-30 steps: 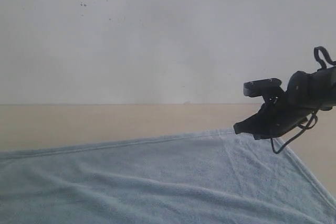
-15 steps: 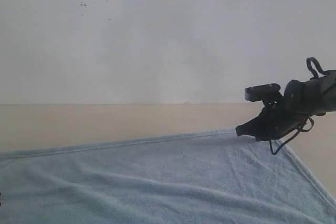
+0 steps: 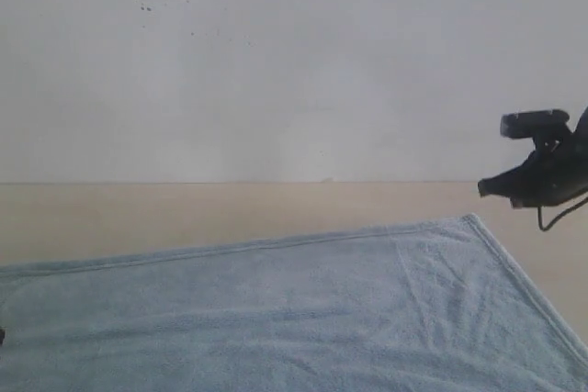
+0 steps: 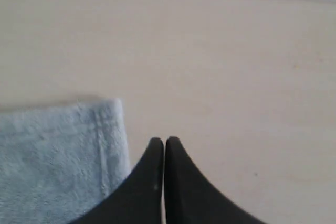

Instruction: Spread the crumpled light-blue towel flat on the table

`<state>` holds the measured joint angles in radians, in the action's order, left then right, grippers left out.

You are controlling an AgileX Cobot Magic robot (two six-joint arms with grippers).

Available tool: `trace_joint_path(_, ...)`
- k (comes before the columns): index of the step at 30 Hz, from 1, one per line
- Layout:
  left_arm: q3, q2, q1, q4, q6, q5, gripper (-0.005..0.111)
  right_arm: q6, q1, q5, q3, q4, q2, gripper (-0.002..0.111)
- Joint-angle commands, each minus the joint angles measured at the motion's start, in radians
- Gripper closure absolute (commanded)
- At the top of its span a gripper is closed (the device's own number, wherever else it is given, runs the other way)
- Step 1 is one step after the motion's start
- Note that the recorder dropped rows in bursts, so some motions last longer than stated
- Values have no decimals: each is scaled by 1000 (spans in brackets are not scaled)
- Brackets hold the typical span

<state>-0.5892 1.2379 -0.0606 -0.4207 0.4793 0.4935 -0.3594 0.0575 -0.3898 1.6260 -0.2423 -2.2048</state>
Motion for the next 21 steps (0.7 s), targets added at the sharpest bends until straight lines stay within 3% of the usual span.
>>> trace_joint_path(1, -21, -94, 4, -16, 12, -47, 54, -212, 4, 5, -76, -256, 199, 108)
trace_joint_path(7, -21, -243, 4, -159, 114, -42, 63, -422, -3, 99, -351, -602, 483, 108)
trace_joint_path(11, -21, -381, 4, -263, 139, -18, 85, -546, -40, 166, -610, -645, 751, 108)
trace_joint_path(14, -12, -496, 4, -285, 139, -7, 103, -620, -173, 208, -849, -645, 1027, 108)
trace_joint_path(21, 95, -639, 4, -324, 139, 81, 103, -478, -424, 217, -1127, -645, 1511, 108)
